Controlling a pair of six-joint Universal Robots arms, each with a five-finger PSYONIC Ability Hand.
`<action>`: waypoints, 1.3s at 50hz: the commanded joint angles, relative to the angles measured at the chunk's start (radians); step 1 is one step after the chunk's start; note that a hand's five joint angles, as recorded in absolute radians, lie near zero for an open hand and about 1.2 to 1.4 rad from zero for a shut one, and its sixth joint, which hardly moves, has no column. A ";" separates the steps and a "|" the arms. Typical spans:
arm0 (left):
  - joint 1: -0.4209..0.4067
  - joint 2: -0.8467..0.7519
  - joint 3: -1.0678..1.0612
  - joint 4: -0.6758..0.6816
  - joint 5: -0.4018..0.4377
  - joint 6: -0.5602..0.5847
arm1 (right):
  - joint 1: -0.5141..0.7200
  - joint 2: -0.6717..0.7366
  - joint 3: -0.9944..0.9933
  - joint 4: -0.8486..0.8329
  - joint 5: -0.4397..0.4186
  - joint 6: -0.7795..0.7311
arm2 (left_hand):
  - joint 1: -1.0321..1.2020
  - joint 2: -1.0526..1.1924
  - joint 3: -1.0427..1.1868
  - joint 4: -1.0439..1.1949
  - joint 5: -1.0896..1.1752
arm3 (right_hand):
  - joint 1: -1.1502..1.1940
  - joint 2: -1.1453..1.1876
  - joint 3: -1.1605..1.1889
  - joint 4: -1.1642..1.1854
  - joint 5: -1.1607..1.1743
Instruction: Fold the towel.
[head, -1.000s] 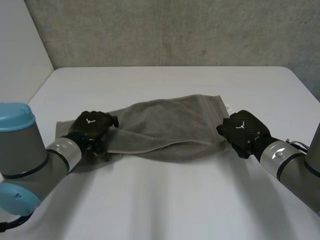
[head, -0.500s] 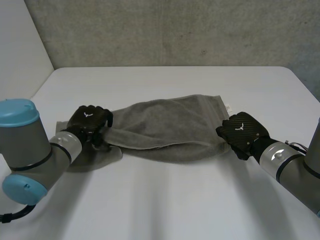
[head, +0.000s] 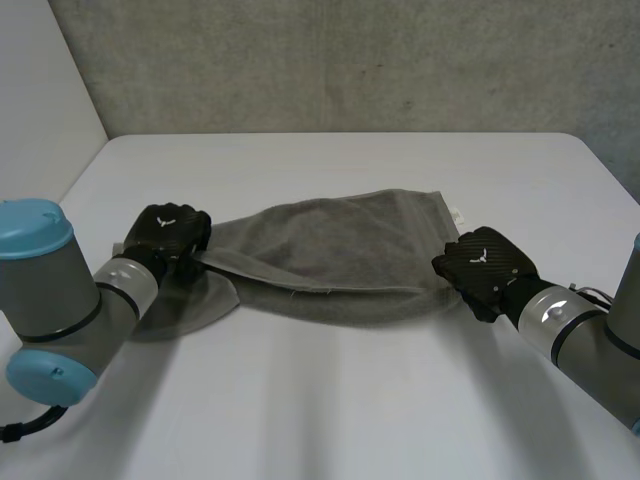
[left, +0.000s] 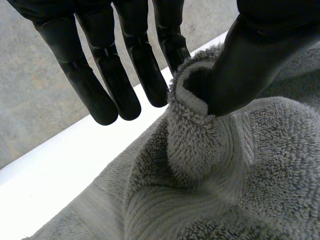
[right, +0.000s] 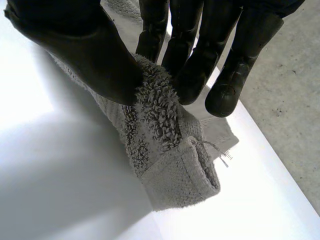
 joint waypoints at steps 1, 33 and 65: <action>0.009 0.055 -0.002 -0.011 0.010 0.003 | -0.003 -0.019 -0.029 0.002 0.040 0.037 | 0.052 0.042 0.027 0.040 0.039 | 0.081 0.096 0.061 0.059 0.077; 0.110 0.172 -0.046 -0.251 0.113 0.048 | 0.003 -0.165 -0.173 0.424 0.090 0.163 | 0.052 0.042 0.027 0.040 0.039 | 0.081 0.096 0.061 0.059 0.077; 0.119 0.047 -0.086 -0.196 0.102 0.117 | 0.000 -0.071 -0.130 0.344 0.090 0.156 | 0.050 0.040 0.025 0.038 0.037 | 0.081 0.096 0.061 0.059 0.077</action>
